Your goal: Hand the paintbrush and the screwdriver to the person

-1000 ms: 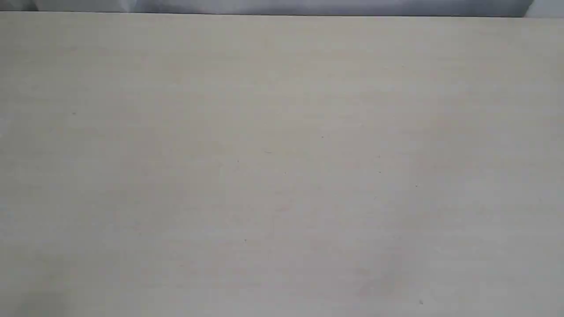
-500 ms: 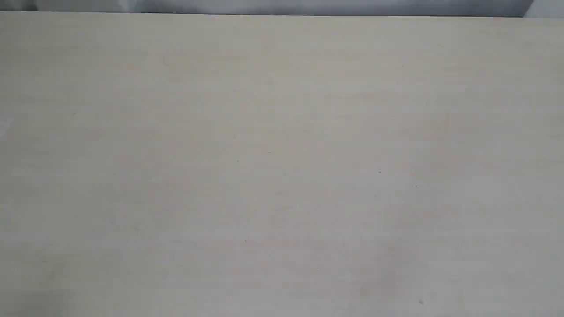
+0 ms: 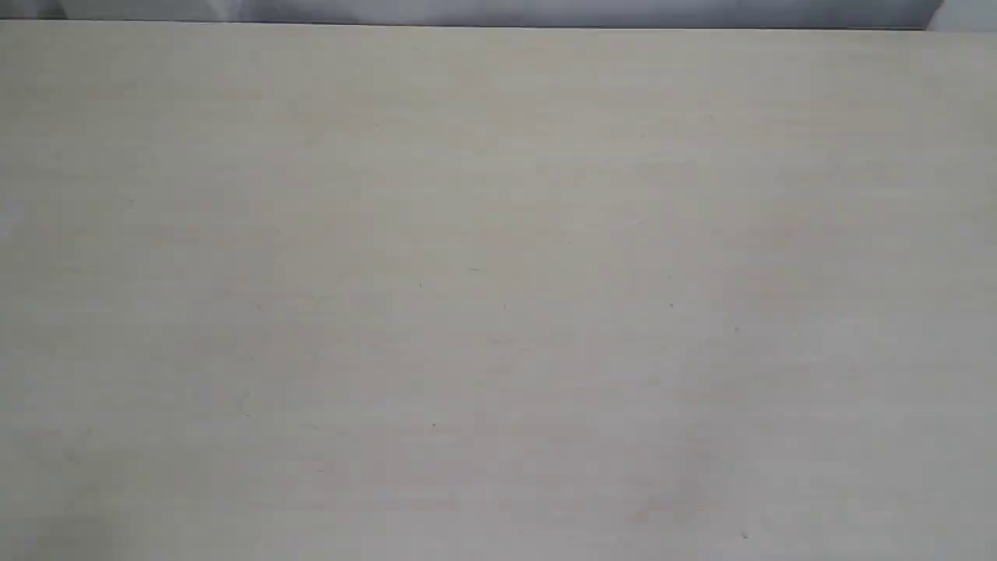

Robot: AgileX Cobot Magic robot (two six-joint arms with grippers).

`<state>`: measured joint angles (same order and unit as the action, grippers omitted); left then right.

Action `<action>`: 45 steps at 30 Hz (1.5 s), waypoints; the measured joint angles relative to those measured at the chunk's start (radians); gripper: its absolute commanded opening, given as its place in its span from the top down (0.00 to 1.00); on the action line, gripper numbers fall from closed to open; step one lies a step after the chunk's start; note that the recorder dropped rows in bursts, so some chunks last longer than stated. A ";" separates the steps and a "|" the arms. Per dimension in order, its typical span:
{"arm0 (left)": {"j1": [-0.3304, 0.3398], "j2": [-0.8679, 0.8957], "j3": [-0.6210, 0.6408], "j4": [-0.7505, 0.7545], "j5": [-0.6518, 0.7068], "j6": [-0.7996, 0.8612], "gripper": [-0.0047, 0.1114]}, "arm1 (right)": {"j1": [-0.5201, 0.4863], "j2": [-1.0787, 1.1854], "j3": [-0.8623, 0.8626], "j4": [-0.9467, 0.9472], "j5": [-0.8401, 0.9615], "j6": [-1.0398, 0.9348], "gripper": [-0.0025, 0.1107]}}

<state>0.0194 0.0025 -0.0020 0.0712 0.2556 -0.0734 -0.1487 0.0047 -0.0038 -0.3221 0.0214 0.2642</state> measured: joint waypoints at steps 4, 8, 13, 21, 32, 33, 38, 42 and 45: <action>0.000 0.000 0.000 0.000 0.000 0.000 0.96 | 0.000 0.000 0.000 0.033 0.014 -0.047 0.94; 0.000 0.000 0.000 0.000 0.000 0.000 0.96 | 0.000 0.000 0.000 0.041 0.014 -0.058 0.94; 0.000 0.000 0.000 0.000 0.000 0.000 0.96 | 0.000 0.000 0.000 0.041 0.018 -0.061 0.94; 0.000 0.000 0.000 0.000 0.000 0.000 0.96 | 0.000 0.000 0.000 0.044 0.040 -0.062 0.94; 0.000 0.000 0.000 0.000 0.000 0.000 0.96 | 0.000 0.000 0.000 0.294 0.074 -0.320 0.94; 0.000 0.000 0.000 0.000 0.000 0.000 0.96 | 0.000 0.000 0.000 0.296 0.074 -0.325 0.94; 0.000 0.000 0.000 0.000 0.000 0.000 0.96 | 0.000 0.000 0.000 0.299 0.074 -0.325 0.94; 0.000 0.000 0.000 0.000 0.000 0.000 0.96 | 0.000 0.000 0.000 0.300 0.078 -0.325 0.94; 0.000 0.000 0.000 0.000 0.000 0.000 0.96 | 0.000 0.000 0.000 0.300 0.084 -0.308 0.94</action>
<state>0.0194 0.0025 -0.0020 0.0712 0.2556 -0.0734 -0.1487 0.0047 -0.0038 -0.0218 0.1055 -0.0437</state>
